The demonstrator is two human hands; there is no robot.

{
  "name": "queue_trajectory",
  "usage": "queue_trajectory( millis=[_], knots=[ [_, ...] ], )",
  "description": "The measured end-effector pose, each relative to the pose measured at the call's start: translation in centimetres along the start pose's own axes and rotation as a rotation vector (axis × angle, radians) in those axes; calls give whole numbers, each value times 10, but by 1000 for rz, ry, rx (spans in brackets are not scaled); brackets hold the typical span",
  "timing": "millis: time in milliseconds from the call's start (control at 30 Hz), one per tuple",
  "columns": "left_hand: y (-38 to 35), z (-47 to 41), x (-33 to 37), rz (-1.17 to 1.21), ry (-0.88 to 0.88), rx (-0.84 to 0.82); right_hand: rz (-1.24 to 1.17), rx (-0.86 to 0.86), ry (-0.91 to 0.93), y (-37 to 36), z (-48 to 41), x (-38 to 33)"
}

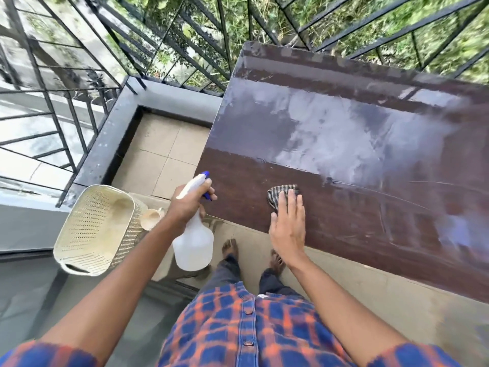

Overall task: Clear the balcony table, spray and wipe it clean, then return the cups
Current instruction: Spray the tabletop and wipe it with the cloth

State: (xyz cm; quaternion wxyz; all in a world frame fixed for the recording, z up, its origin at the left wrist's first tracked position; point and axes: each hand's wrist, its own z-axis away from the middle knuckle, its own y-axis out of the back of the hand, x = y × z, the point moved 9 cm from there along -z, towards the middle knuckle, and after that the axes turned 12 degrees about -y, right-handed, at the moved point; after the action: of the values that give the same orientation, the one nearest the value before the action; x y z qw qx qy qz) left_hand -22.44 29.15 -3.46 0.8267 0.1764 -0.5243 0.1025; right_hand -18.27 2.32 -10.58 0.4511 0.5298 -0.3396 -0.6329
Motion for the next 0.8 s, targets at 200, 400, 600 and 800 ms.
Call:
queue_trajectory(
  millis=[200,400,600,800],
  knots=[
    [-10,-32,27,29,-31,-108,34,-149,204,-33,-14,-110],
    [-15,-68,41,33,-13,-209,70,-85,46,-13,-65,-97],
    [-21,-84,65,13,-58,-321,-7,113,-396,33,-67,22],
    [-2,-99,66,2,-42,-344,-45,173,-495,5,-9,6]
  ],
)
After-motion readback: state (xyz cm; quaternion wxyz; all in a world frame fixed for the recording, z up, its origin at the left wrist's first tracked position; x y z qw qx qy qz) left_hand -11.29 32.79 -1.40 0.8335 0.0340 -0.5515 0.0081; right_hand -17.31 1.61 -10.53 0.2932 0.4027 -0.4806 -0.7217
